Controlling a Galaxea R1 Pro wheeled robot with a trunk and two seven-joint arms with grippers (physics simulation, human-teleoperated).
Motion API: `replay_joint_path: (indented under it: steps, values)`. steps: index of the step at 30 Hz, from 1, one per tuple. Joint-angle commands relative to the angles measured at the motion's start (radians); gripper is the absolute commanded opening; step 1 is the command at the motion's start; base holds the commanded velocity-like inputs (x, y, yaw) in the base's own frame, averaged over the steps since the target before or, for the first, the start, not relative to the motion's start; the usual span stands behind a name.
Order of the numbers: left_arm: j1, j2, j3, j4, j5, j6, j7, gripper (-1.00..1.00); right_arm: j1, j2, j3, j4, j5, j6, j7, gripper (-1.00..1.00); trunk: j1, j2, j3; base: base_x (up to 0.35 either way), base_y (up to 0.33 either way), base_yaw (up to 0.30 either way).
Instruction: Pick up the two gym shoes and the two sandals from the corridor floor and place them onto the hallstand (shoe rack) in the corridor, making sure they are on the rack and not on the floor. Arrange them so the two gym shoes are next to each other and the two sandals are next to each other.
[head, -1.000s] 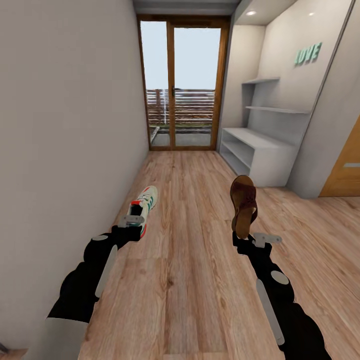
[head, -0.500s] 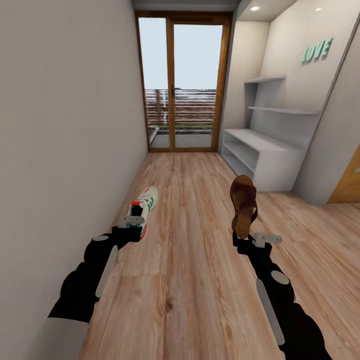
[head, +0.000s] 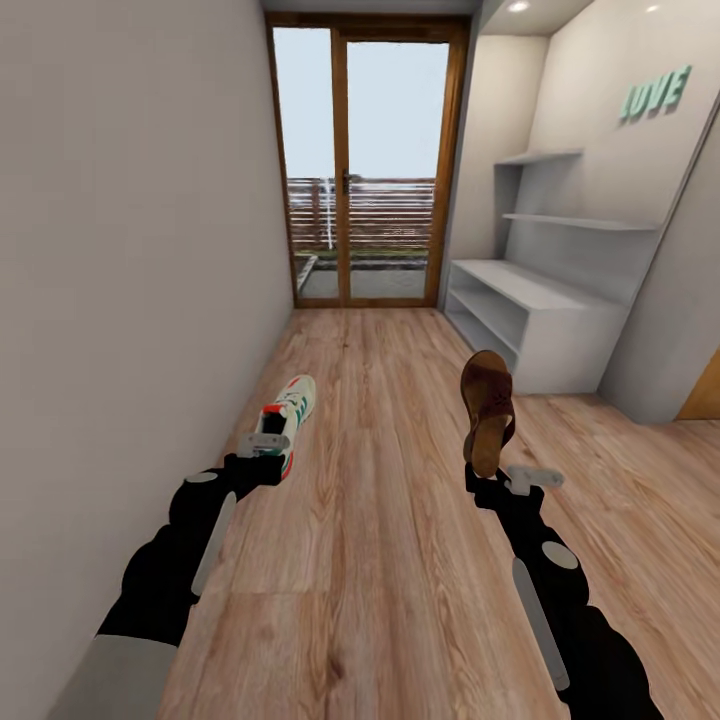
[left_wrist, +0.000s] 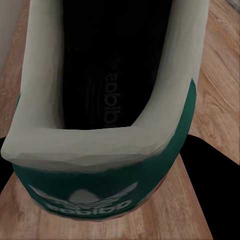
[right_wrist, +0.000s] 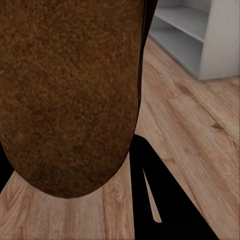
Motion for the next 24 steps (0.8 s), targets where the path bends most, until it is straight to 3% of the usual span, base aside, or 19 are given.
replay_joint_path:
  steps: [1, 13, 24]
  values:
    - [-0.001, 0.000, 0.001, 0.000, 0.001, 0.005, -0.003, -1.00, -0.001, 0.000, 0.000, -0.002, -0.012, 0.005, -0.007, -1.00, 0.000, 0.000, -0.001, 0.347, 0.000, 0.000]
    - [-0.001, 0.000, 0.000, 0.002, 0.001, 0.005, -0.003, -1.00, 0.000, 0.002, 0.002, 0.000, -0.012, 0.076, -0.005, -1.00, 0.000, 0.000, -0.001, 0.347, 0.000, 0.000]
    - [-0.001, 0.000, 0.000, 0.002, 0.001, 0.005, -0.003, -1.00, -0.001, 0.002, 0.001, 0.005, -0.014, 0.083, -0.005, -1.00, 0.000, 0.000, -0.001, 0.347, 0.000, 0.000]
